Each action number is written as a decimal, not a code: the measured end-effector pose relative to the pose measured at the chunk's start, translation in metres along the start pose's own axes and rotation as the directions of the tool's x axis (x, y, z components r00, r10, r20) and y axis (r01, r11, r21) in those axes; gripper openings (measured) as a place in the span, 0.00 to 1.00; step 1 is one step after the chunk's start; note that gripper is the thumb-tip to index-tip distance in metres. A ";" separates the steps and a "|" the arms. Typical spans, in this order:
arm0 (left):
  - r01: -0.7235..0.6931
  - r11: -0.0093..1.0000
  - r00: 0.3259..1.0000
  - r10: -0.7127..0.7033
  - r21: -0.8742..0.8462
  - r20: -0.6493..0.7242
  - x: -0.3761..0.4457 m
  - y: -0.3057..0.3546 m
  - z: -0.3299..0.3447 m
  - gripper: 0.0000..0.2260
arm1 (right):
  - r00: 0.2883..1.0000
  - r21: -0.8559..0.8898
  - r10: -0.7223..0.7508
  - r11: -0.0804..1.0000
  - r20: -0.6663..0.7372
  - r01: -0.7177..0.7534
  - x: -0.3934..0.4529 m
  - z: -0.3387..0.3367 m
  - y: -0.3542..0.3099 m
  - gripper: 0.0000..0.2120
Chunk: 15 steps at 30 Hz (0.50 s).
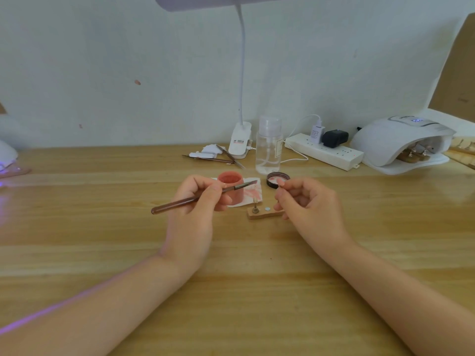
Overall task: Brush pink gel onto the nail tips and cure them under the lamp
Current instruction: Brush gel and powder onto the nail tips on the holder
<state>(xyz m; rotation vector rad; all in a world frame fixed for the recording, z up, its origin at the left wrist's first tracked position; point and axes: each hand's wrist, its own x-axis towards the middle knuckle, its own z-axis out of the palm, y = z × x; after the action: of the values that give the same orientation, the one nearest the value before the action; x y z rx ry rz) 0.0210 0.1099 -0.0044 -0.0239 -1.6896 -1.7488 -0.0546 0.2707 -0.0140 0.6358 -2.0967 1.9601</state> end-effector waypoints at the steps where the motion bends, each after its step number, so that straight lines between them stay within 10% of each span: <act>1: 0.006 1.000 1.000 -0.006 0.001 -0.018 0.001 -0.002 0.000 0.11 | 1.000 -0.002 0.002 1.000 0.003 -0.002 0.000 0.000 0.000 0.06; 10: 0.001 0.999 0.999 0.002 0.053 -0.048 -0.001 0.000 0.006 0.09 | 0.981 -0.429 -0.182 0.883 0.062 0.191 0.002 0.004 0.001 0.05; 15: -0.007 0.998 0.999 0.009 0.055 -0.039 -0.003 0.003 0.008 0.09 | 0.999 -0.614 -0.016 0.788 0.047 0.041 0.005 0.003 0.003 0.07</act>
<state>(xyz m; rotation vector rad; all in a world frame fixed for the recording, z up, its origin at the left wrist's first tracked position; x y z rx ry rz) 0.0211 0.1185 -0.0023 0.0285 -1.7058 -1.6858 -0.0599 0.2674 -0.0148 0.5550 -2.5273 1.1146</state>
